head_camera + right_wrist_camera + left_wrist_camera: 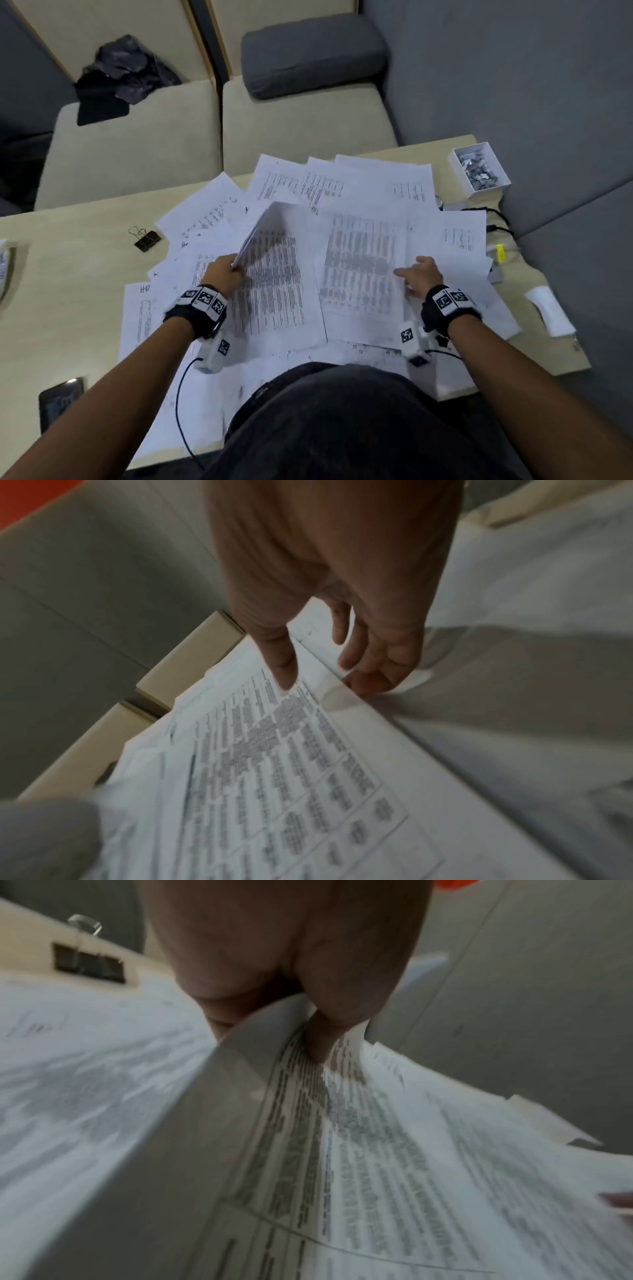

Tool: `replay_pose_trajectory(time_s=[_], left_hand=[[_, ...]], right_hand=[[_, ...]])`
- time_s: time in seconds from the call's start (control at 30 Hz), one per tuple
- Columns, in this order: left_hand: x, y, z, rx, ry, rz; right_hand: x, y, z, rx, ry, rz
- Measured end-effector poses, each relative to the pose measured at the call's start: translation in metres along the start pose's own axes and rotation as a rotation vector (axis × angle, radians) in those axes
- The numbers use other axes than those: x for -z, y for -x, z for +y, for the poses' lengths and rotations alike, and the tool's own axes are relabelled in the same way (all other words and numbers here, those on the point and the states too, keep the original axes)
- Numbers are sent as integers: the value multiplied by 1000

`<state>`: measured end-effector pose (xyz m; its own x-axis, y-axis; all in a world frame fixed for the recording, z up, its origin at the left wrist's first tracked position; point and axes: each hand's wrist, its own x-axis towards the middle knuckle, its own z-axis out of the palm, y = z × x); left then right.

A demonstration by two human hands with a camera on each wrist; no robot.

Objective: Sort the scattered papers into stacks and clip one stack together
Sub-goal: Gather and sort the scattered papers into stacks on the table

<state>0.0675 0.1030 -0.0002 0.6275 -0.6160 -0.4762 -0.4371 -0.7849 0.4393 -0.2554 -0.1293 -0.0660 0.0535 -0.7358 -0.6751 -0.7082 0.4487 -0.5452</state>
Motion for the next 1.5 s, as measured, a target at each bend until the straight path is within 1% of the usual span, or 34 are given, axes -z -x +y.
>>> replay_pose_trajectory(time_s=[0.03,0.1,0.13,0.2,0.27,0.33,0.4,0.43,0.5,0.57,0.63,0.77,0.87,0.9,0.93,1.0,1.03,1.1,1.2,1.23,1.3,1.33,1.4,1.43,1.5], left_hand=[[-8,-2,-7,22,-24,-26],[-21,-4,-11,72,-53,-57],[-25,-5,-11,94,-40,-66],[-32,-7,-9,117,24,-78],[-32,-9,-4,120,63,-77],[-32,-10,-3,118,69,-82],[-32,-11,-2,131,101,-91],[-32,-11,-2,138,121,-88],[-34,-13,-4,164,212,-85],[-36,-13,-6,215,321,-92],[-37,-13,-6,261,422,-113],[-37,-16,-5,355,629,-175],[-35,-14,8,327,756,-151],[-36,-15,11,321,792,-142],[-37,-13,14,303,838,-160],[-41,-14,13,285,983,-255],[-44,-13,13,276,1015,-307],[-49,-10,15,246,922,-335],[-59,-7,19,163,571,-247],[-62,-7,17,161,497,-222],[-59,-2,18,164,453,-208],[-57,-2,17,162,443,-214],[-52,-3,15,173,431,-208],[-50,-4,13,185,426,-199],[-46,-9,9,222,420,-180]], right_hand=[[-6,-1,-3,-6,-20,-37],[-17,2,-11,23,-21,-117],[-22,5,-16,50,-12,-135],[-24,16,-31,115,42,-89],[-12,33,-57,286,111,33],[9,55,-88,522,59,146],[33,73,-117,725,-19,218],[43,80,-128,783,-52,238],[59,86,-140,827,-148,232],[63,83,-140,819,-265,186],[53,75,-128,738,-310,144],[2,56,-81,502,-150,52],[-36,54,-53,358,-46,-27],[-47,53,-47,333,-8,-51],[-55,56,-45,326,31,-80],[-71,63,-44,342,126,-129],[-78,65,-45,351,167,-158],[-91,69,-48,346,247,-233],[-98,73,-54,354,419,-321],[-94,71,-56,363,450,-327],[-78,65,-63,383,458,-287],[-66,59,-66,398,443,-234],[-41,35,-68,386,432,-77],[-30,23,-69,377,474,-7],[-3,4,-68,341,639,81]])
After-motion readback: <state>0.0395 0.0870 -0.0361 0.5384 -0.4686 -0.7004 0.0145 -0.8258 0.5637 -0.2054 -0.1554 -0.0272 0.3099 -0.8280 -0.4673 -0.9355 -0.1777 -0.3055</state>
